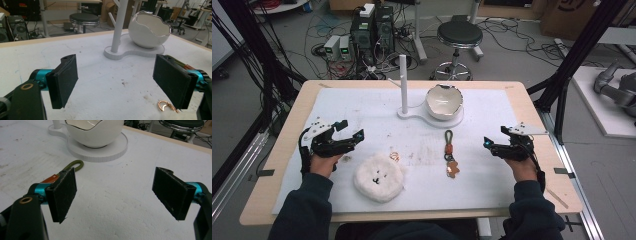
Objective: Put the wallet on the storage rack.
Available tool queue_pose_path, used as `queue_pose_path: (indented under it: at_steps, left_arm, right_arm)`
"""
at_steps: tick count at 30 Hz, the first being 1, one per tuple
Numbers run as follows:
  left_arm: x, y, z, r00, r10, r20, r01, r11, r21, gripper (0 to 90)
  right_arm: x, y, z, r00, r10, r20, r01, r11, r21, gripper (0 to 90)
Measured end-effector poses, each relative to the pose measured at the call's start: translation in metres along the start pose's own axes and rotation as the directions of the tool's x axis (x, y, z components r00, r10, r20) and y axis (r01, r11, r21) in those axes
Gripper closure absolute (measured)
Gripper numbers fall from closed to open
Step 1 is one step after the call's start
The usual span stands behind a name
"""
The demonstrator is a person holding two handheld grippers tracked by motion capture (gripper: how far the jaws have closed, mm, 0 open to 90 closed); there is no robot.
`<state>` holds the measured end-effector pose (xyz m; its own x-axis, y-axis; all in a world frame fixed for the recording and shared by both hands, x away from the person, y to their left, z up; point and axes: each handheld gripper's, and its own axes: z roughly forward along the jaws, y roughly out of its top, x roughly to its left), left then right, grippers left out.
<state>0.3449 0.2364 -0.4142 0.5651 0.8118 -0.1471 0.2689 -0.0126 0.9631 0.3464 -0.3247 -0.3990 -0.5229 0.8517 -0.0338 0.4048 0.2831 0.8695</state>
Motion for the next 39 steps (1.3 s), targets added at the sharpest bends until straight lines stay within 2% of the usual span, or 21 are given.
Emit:
queue_pose_path:
  at_steps: [5,12,16,17,19,20,21,22,23,27,28,29,30,31,32,33,34,35,36,37,39]
  left_arm:
    - [-0.001,-0.003,0.006,0.9996,-0.005,0.028,0.004,0.9994,0.035,20.6]
    - [-0.010,-0.007,0.014,0.9957,0.018,0.091,-0.027,0.9945,0.102,21.0]
    - [-0.015,-0.010,0.018,0.9866,0.021,0.162,-0.047,0.9855,0.163,21.3]
    - [-0.015,-0.010,0.018,0.9866,0.021,0.162,-0.047,0.9855,0.163,21.3]
    - [-0.018,-0.011,0.019,0.9817,0.015,0.190,-0.051,0.9809,0.187,21.8]
    - [-0.021,-0.013,0.021,0.9753,0.016,0.220,-0.064,0.9744,0.215,22.0]
    - [-0.021,-0.013,0.021,0.9753,0.016,0.220,-0.064,0.9744,0.215,22.4]
    - [-0.023,-0.015,0.024,0.9695,0.015,0.244,-0.076,0.9668,0.244,23.0]
    - [-0.023,-0.015,0.024,0.9695,0.015,0.244,-0.076,0.9668,0.244,23.8]
    - [-0.023,-0.020,0.028,0.9575,0.003,0.288,-0.095,0.9478,0.304,25.6]
    - [-0.024,-0.022,0.030,0.9550,-0.003,0.297,-0.100,0.9378,0.332,26.5]
    - [-0.024,-0.022,0.030,0.9550,-0.003,0.297,-0.100,0.9378,0.332,26.8]
    - [-0.024,-0.024,0.031,0.9564,0.002,0.292,-0.110,0.9283,0.355,26.8]
    - [-0.024,-0.024,0.031,0.9564,0.002,0.292,-0.110,0.9283,0.355,26.8]
    - [-0.025,-0.025,0.032,0.9584,-0.005,0.285,-0.106,0.9216,0.373,26.8]
    - [-0.025,-0.025,0.032,0.9584,-0.005,0.285,-0.106,0.9216,0.373,26.8]
    - [-0.025,-0.027,0.033,0.9546,-0.013,0.298,-0.113,0.9077,0.404,26.8]
    - [-0.025,-0.027,0.033,0.9546,-0.013,0.298,-0.113,0.9077,0.404,26.8]
    - [-0.026,-0.029,0.035,0.9502,-0.023,0.311,-0.124,0.8872,0.444,26.8]
    - [-0.026,-0.029,0.035,0.9502,-0.023,0.311,-0.124,0.8872,0.444,26.8]
    - [-0.028,-0.032,0.036,0.9444,-0.039,0.327,-0.131,0.8672,0.480,27.2]
  right_arm:
    - [-0.001,-0.001,0.000,0.9999,0.011,-0.007,-0.011,1.000,0.002,19.9]
    - [-0.002,-0.002,-0.003,0.9999,0.012,-0.007,-0.012,1.000,-0.001,19.9]
    - [0.000,-0.001,-0.003,1.0000,0.006,-0.004,-0.006,1.000,0.002,19.9]
    - [0.001,-0.001,-0.003,1.0000,0.003,-0.005,-0.003,1.000,0.003,20.0]
    - [0.003,-0.001,-0.003,1.0000,-0.003,-0.007,0.003,1.000,0.005,20.0]
    - [0.004,-0.001,-0.003,0.9999,-0.006,-0.008,0.006,1.000,0.004,20.0]
    - [0.004,-0.001,-0.003,0.9999,-0.006,-0.008,0.006,1.000,0.004,20.0]
    - [0.005,0.000,-0.003,0.9999,-0.010,-0.010,0.010,1.000,0.005,20.0]
    - [0.005,0.000,-0.003,0.9999,-0.010,-0.010,0.010,1.000,0.005,20.0]
    - [0.004,-0.001,-0.002,0.9999,-0.005,-0.010,0.005,1.000,0.009,20.0]
    - [0.004,-0.001,0.000,0.9999,-0.004,-0.014,0.004,1.000,0.015,20.0]
    - [0.004,-0.001,0.000,0.9999,-0.004,-0.014,0.004,1.000,0.015,20.0]
    - [0.004,-0.001,0.001,0.9998,-0.005,-0.017,0.006,1.000,0.019,20.0]
    - [0.004,-0.001,0.001,0.9998,-0.005,-0.017,0.006,1.000,0.019,20.0]
    - [0.005,-0.001,0.001,0.9998,-0.006,-0.018,0.006,1.000,0.022,20.0]
    - [0.005,-0.001,0.001,0.9998,-0.006,-0.018,0.006,1.000,0.022,20.0]
    - [0.005,-0.001,0.001,0.9997,-0.011,-0.021,0.012,1.000,0.021,20.0]
    - [0.005,-0.001,0.001,0.9997,-0.011,-0.021,0.012,1.000,0.021,20.0]
    - [0.006,-0.001,0.001,0.9998,-0.009,-0.020,0.009,1.000,0.019,20.0]
    - [0.006,-0.001,0.000,0.9998,-0.009,-0.020,0.010,1.000,0.019,20.0]
    - [0.006,-0.001,0.000,0.9998,-0.007,-0.021,0.008,1.000,0.019,20.0]
